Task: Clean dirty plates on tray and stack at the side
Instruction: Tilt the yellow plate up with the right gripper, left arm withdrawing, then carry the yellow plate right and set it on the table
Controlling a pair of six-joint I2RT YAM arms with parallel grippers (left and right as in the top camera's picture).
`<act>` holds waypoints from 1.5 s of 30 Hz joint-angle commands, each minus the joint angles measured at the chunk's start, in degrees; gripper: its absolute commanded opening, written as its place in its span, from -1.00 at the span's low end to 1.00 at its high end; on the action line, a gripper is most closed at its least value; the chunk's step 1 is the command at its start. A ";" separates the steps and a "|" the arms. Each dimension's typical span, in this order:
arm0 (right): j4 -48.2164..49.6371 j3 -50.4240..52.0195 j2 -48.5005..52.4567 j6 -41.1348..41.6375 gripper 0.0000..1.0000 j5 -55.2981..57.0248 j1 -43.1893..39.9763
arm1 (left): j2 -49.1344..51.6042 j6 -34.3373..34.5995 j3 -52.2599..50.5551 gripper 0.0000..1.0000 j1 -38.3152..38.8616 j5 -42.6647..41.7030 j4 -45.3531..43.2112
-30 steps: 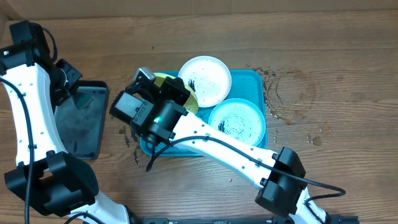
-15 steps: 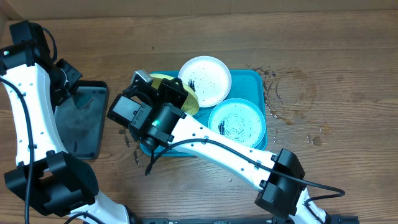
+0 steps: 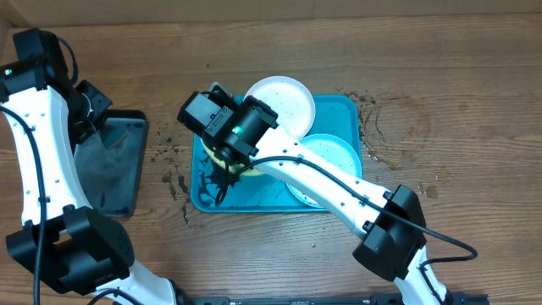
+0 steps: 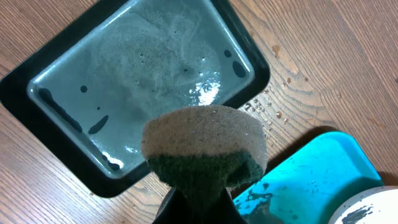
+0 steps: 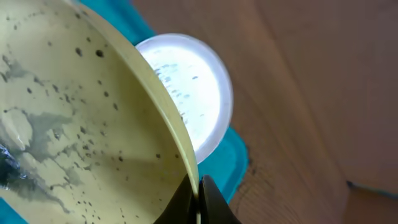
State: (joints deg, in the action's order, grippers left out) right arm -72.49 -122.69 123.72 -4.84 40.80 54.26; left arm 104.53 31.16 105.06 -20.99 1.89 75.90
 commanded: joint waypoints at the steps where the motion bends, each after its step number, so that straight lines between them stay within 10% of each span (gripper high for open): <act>1: 1.38 -1.44 -1.33 -0.52 -0.93 -3.21 0.20 | -0.76 -0.74 0.74 -0.91 0.02 -0.48 0.20; 4: -0.46 -0.74 -0.44 -7.85 -0.93 -13.73 0.04 | -0.76 -0.74 0.74 -0.92 0.02 -0.48 0.22; 10: 1.33 -2.86 -2.23 7.74 -0.93 -0.70 -0.92 | -0.76 -0.74 0.74 -0.91 0.02 -0.48 0.33; 23: -8.46 -7.76 -9.81 8.11 -0.93 -49.99 -36.96 | -0.76 -1.38 0.74 -0.92 0.02 -0.46 0.35; 34: -7.93 8.33 -8.72 8.15 -0.93 -50.75 -68.24 | -0.76 -1.38 0.74 -0.91 0.02 -0.48 0.35; 45: 11.26 31.39 -8.72 10.40 -0.93 -51.58 -75.69 | -0.76 -1.36 0.74 -0.91 0.02 -1.55 0.00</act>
State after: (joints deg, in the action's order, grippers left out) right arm -63.37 -94.45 115.63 4.99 -9.19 -22.31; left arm 104.53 30.96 105.06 -20.99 1.32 76.09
